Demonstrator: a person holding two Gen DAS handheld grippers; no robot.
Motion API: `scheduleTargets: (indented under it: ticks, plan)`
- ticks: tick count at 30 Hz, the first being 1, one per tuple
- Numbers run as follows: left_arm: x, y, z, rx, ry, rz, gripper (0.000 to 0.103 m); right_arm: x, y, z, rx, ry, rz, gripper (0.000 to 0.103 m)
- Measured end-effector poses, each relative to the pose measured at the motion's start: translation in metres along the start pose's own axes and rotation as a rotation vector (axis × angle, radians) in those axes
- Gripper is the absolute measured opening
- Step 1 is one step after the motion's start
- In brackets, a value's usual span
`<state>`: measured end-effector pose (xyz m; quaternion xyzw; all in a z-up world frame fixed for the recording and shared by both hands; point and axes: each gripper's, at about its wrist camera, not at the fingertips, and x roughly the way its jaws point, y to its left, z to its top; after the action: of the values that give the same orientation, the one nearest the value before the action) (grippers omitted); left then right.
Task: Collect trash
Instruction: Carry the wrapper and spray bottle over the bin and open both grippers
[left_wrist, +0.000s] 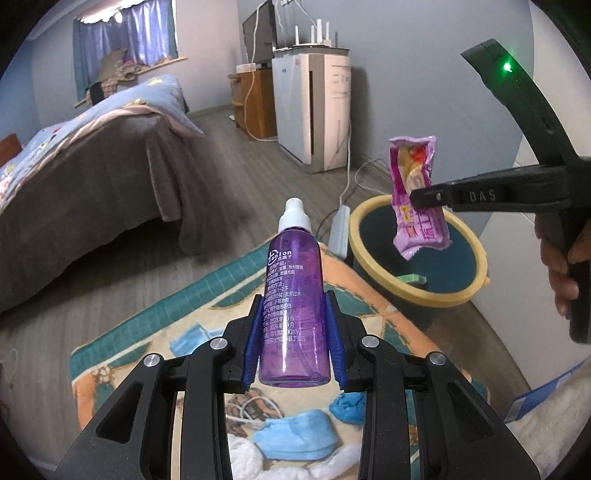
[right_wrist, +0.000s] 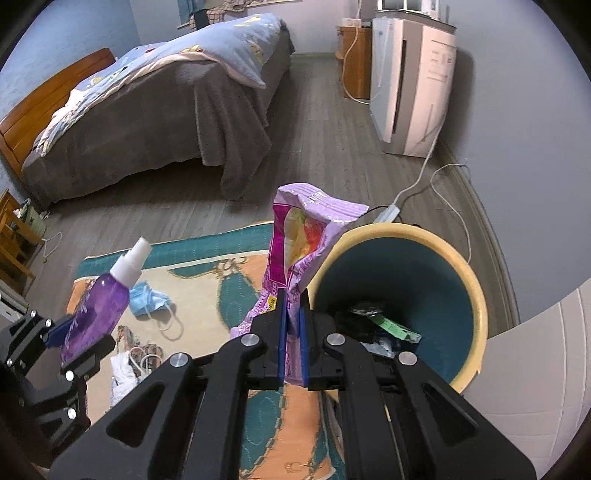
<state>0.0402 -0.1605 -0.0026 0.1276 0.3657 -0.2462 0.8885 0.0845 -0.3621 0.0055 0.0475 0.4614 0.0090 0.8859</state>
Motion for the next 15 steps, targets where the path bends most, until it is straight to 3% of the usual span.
scheduleTargets:
  ticks: [15]
  plan:
    - [0.006, -0.029, 0.026, -0.002, -0.015, -0.039, 0.033, -0.004, -0.028, 0.002, 0.039, -0.007, -0.035, 0.005]
